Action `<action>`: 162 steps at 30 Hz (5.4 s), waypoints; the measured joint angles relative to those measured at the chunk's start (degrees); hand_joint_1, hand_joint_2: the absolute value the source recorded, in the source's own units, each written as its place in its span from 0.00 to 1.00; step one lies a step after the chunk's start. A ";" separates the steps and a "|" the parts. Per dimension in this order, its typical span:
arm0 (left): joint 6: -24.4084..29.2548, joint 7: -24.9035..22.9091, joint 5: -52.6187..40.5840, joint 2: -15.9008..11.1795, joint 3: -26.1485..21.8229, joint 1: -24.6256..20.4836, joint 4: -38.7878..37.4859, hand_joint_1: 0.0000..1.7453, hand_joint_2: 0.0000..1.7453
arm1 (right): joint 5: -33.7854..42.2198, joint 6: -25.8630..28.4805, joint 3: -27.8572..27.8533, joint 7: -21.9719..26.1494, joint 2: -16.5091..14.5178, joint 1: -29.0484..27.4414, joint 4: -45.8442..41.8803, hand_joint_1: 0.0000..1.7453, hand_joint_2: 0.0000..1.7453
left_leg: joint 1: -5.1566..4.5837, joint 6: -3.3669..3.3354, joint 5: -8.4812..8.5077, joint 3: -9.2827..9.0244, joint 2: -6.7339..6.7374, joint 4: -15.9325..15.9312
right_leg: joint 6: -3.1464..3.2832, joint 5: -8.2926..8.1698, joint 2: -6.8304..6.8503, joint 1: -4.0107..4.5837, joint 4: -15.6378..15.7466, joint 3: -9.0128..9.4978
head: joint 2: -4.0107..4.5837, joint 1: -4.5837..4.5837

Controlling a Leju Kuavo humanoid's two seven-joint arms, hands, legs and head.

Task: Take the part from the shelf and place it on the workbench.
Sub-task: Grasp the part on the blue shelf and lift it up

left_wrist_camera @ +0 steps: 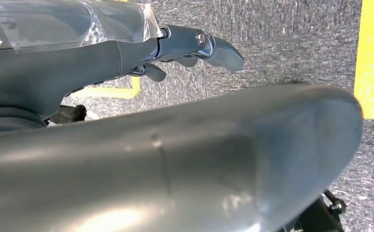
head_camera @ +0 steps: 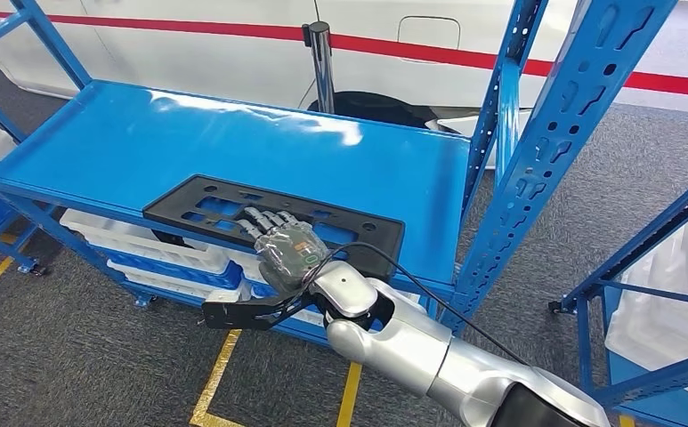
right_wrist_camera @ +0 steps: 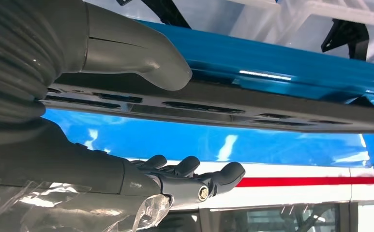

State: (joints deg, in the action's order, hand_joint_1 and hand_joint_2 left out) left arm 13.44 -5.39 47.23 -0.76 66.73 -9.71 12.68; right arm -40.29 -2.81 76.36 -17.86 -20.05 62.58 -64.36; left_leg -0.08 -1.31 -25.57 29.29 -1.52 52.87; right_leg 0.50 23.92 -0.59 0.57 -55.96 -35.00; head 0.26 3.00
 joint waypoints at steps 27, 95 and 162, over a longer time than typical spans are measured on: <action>0.08 0.01 0.98 -0.02 -0.07 0.85 0.00 0.00 0.00 | 3.54 -4.21 2.72 -2.97 -0.21 1.11 -0.03 0.00 1.00 | -0.23 0.16 0.04 -0.05 -0.01 0.06 | 0.03 -0.16 0.10 -0.24 0.04 0.08 | -0.01 -0.01; 1.09 0.97 1.02 -0.35 -0.21 1.78 -0.13 0.00 0.00 | 7.39 -1.87 2.83 -7.85 0.62 0.95 1.07 1.00 1.00 | 1.37 2.17 3.45 6.06 0.35 2.48 | -2.84 5.18 0.09 -2.14 0.13 4.93 | -0.01 -0.01; 6.64 1.80 -7.69 0.30 0.73 0.32 -0.11 0.00 1.00 | -30.62 22.22 -0.51 -0.09 6.17 -9.54 -6.03 1.00 1.00 | 1.56 2.12 3.49 5.19 0.39 2.32 | -2.85 5.20 0.08 -1.94 0.13 5.68 | 0.00 -0.01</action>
State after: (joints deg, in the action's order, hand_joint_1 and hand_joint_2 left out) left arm 20.08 -3.59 39.54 -0.46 67.46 -9.40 12.57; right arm -70.92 19.40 75.85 -17.94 -13.88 53.04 -70.39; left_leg 1.48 0.80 -22.08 34.48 -1.13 55.19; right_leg -2.34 29.11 -0.50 -1.37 -55.82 -29.32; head 0.26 2.99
